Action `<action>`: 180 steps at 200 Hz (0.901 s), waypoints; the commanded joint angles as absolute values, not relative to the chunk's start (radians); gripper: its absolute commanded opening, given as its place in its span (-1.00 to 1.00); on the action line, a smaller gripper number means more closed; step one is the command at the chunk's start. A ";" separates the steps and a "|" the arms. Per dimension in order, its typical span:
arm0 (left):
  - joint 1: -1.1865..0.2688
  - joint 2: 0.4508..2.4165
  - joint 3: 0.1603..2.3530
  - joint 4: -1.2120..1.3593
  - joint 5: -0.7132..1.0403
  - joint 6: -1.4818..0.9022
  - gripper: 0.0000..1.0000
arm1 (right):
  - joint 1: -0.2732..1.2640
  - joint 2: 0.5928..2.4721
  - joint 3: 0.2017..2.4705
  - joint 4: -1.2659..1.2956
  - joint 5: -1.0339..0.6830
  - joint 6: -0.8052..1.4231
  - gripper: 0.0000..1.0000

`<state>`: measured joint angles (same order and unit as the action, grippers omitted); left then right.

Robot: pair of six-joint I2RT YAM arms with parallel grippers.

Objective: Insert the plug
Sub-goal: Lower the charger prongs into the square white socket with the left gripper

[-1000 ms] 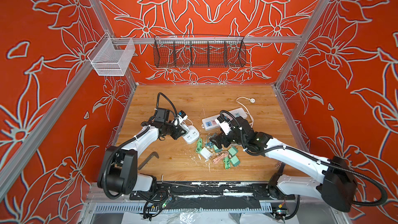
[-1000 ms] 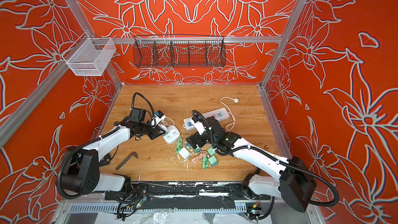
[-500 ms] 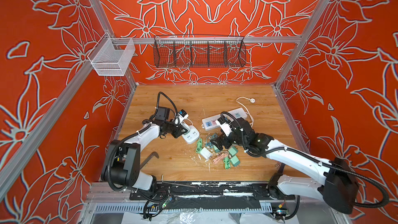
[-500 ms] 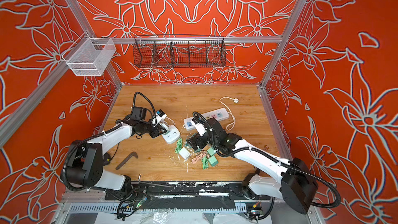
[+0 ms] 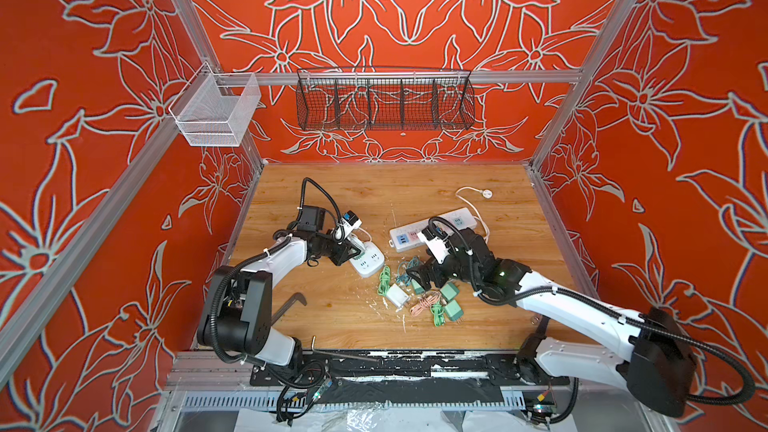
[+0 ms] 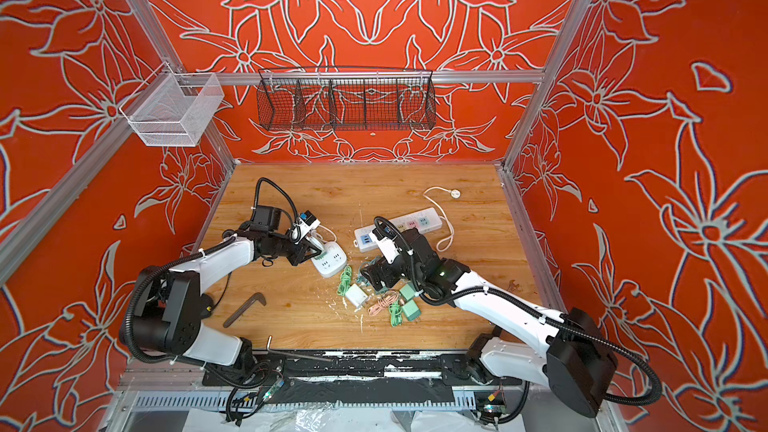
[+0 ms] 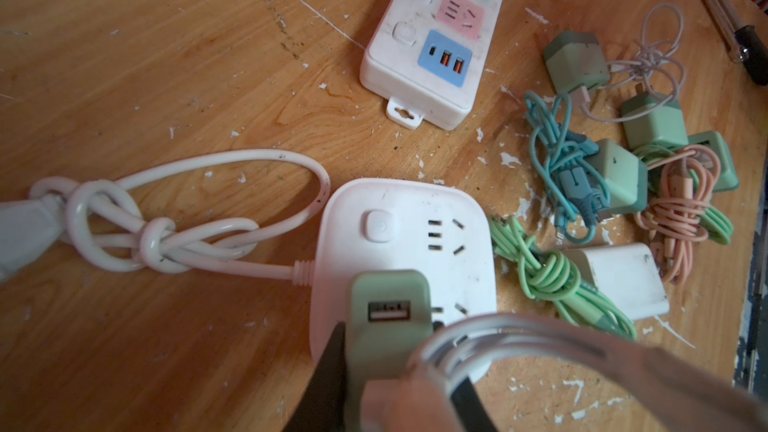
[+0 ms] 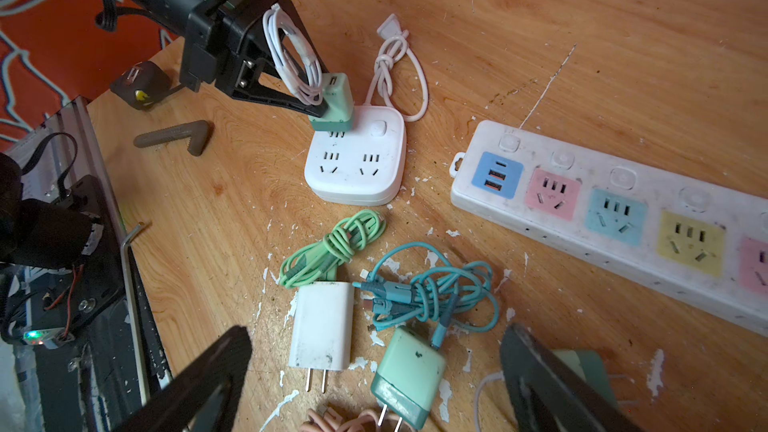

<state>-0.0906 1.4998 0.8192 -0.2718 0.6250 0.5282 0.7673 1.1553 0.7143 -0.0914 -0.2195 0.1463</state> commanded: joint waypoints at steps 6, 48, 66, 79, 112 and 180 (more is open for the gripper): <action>-0.102 1.501 0.808 -0.302 0.566 0.581 -1.00 | 0.764 1.136 0.691 -0.060 -0.239 0.141 0.93; -0.147 1.482 0.777 -0.320 0.487 0.595 -1.00 | 0.763 1.143 0.691 -0.032 -0.265 0.139 0.93; -0.167 1.484 0.778 -0.336 0.468 0.579 -1.00 | 0.763 1.148 0.696 -0.032 -0.275 0.132 0.93; -0.180 1.488 0.778 -0.346 0.464 0.568 -1.00 | 0.764 1.150 0.699 -0.032 -0.283 0.128 0.93; -0.198 1.495 0.782 -0.360 0.423 0.537 -1.00 | 0.763 1.154 0.698 -0.028 -0.298 0.128 0.93; -0.196 1.456 0.758 -0.332 0.400 0.506 -0.57 | 0.765 1.146 0.690 -0.012 -0.306 0.135 0.93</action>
